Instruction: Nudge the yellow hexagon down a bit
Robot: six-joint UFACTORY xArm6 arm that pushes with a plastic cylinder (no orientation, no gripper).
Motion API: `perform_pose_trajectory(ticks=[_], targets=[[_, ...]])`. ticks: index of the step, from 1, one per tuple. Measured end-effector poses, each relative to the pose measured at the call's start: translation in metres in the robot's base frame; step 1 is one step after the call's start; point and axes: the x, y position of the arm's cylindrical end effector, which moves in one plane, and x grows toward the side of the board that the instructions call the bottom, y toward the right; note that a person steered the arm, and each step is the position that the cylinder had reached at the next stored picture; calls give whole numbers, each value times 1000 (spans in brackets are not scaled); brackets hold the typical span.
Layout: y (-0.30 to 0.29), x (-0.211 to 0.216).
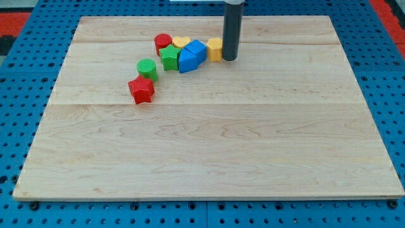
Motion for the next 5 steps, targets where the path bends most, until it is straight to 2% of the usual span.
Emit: perform_pose_trajectory(ticks=[1,3,5], targets=[[-19,-7],[8,-15],[-6,-52]])
